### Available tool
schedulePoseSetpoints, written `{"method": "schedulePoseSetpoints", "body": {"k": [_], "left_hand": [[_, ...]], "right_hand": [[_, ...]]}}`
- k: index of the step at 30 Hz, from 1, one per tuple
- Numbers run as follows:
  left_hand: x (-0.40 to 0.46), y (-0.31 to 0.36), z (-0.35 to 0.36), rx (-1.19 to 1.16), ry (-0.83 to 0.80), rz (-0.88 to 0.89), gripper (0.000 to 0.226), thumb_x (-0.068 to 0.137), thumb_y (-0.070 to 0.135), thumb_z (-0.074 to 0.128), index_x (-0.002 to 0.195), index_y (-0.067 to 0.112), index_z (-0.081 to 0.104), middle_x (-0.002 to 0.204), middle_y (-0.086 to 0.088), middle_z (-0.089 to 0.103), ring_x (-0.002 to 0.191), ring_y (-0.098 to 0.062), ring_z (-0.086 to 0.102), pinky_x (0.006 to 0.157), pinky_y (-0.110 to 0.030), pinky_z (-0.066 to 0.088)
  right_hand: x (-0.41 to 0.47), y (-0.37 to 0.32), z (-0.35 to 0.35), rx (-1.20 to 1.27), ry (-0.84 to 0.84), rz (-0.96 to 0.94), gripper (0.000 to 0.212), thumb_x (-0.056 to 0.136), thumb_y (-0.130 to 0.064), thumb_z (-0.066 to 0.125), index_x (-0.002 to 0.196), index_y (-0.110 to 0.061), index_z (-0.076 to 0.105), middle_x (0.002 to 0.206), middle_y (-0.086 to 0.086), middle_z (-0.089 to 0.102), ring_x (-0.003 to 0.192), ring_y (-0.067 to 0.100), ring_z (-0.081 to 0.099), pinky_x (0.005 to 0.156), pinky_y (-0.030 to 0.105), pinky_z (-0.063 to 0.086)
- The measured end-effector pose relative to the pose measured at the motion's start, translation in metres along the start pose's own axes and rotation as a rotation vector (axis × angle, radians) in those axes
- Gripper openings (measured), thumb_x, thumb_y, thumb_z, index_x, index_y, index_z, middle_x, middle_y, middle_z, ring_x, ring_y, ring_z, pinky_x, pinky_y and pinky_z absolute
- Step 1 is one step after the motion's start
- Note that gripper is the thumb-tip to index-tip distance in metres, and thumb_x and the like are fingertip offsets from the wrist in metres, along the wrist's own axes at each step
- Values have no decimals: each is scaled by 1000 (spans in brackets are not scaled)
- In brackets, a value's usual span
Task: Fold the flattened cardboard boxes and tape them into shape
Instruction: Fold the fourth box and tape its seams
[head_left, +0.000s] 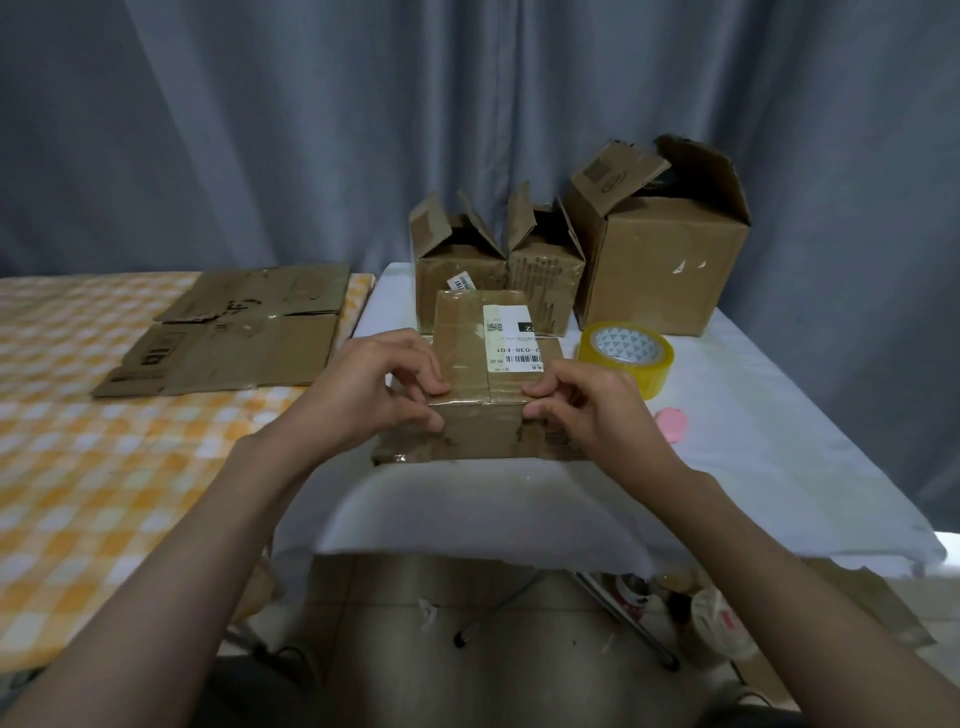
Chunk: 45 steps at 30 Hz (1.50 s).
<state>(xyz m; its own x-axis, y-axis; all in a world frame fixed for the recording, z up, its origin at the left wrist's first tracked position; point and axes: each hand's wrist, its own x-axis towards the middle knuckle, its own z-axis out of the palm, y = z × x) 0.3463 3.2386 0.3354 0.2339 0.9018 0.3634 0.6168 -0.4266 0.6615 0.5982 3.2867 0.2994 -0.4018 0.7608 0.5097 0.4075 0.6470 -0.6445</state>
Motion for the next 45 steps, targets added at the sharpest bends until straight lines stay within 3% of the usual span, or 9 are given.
{"method": "schedulePoseSetpoints", "body": {"k": [10, 16, 19, 24, 28, 33, 37, 40, 45], "left_hand": [[-7, 5, 22, 405, 62, 174, 27, 73, 17, 71, 79, 18, 45, 95, 9, 44, 83, -16, 45, 70, -31, 43], [-10, 6, 22, 217, 80, 54, 34, 76, 32, 81, 81, 20, 49, 102, 7, 50, 92, -16, 52, 79, -32, 49], [-8, 4, 17, 198, 64, 33, 27, 78, 14, 82, 81, 16, 55, 103, 4, 54, 94, -18, 57, 83, -38, 52], [-7, -2, 7, 41, -4, 23, 23, 73, -8, 81, 82, 8, 66, 105, 1, 61, 97, -5, 61, 75, -10, 51], [0, -8, 1, 84, 17, 71, 20, 67, 1, 87, 81, 9, 75, 93, 2, 68, 92, -4, 67, 77, -14, 53], [3, -10, 3, 92, 43, 93, 18, 66, 5, 88, 79, 11, 77, 84, 7, 70, 89, -2, 70, 75, -10, 50], [4, -11, 1, 198, -43, 66, 24, 72, 20, 87, 89, 21, 70, 103, 12, 62, 99, 0, 60, 84, -17, 50], [1, -12, 11, 268, -16, -4, 42, 65, 50, 83, 96, 36, 59, 110, 21, 50, 103, 4, 46, 84, -10, 39], [7, -4, 47, 255, 34, 124, 65, 87, 51, 66, 145, 29, 49, 150, 12, 46, 142, -6, 33, 118, -36, 27]], "right_hand": [[-2, -5, 4, -2, -5, 47, 24, 85, -20, 78, 78, -14, 57, 59, 4, 57, 58, 10, 52, 56, 16, 39], [-4, -3, 8, -22, 27, 41, 25, 89, -22, 74, 78, -24, 52, 58, 2, 54, 57, 14, 50, 53, 17, 35], [-3, -3, 7, -11, 11, 51, 23, 88, -21, 75, 79, -22, 54, 58, 3, 54, 55, 12, 48, 53, 16, 34], [-3, -6, -3, 32, -86, 76, 23, 81, -9, 81, 86, -5, 58, 63, 12, 60, 70, 4, 62, 67, 8, 41], [-3, -9, -12, -5, -142, 39, 20, 80, -1, 79, 91, -1, 63, 70, 14, 62, 71, 17, 60, 71, 15, 45], [-3, -8, -12, 16, -60, 28, 13, 77, 9, 76, 87, 5, 69, 86, -6, 62, 78, -3, 62, 73, 16, 48], [-3, -6, -6, -46, -6, -1, 10, 78, 8, 75, 83, 2, 69, 87, -14, 60, 84, -8, 59, 71, 10, 42], [-5, -5, -5, -121, -39, -49, 12, 83, 1, 73, 89, -6, 65, 91, -11, 56, 81, 7, 57, 72, 26, 50], [-2, -8, -3, -177, 9, -53, 18, 81, -13, 80, 94, -11, 67, 97, -7, 47, 85, 7, 54, 76, 30, 53]]}}
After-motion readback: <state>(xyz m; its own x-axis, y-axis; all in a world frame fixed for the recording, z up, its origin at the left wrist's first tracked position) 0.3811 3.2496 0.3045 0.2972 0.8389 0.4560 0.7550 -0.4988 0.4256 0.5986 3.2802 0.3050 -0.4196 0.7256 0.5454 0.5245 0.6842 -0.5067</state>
